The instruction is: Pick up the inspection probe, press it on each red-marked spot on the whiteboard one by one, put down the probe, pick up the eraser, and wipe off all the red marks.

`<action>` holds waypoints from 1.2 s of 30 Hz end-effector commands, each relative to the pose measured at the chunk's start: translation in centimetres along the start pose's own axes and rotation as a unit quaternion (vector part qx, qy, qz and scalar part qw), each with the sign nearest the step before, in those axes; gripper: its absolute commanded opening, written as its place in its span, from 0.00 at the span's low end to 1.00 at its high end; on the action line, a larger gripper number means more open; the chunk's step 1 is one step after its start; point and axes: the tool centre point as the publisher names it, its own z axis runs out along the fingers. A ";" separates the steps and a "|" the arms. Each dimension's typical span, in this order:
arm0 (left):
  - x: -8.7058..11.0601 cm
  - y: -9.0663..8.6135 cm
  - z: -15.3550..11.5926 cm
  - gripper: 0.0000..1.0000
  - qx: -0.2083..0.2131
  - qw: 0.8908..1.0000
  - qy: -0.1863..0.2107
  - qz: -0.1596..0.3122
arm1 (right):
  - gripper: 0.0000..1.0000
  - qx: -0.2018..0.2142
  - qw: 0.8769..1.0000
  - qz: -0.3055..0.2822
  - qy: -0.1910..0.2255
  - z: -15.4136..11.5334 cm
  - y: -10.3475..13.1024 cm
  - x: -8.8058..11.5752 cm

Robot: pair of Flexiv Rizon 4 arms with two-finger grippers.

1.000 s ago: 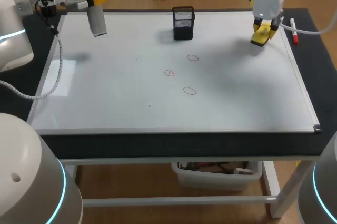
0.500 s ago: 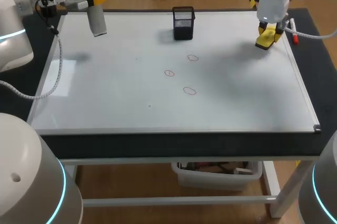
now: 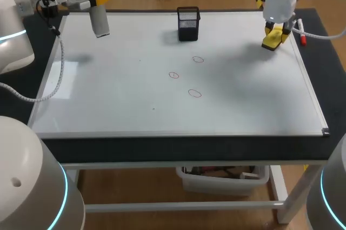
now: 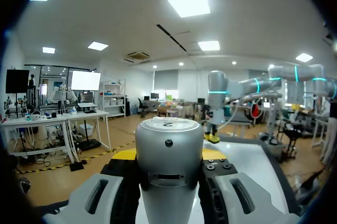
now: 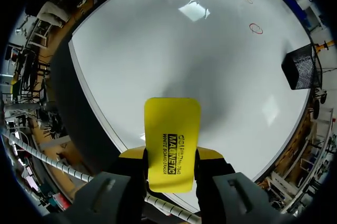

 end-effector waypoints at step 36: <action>19.7 2.4 8.7 0.00 0.044 0.967 0.251 -0.026 | 0.00 0.000 1.000 -0.001 0.002 -0.2 -0.1 0.0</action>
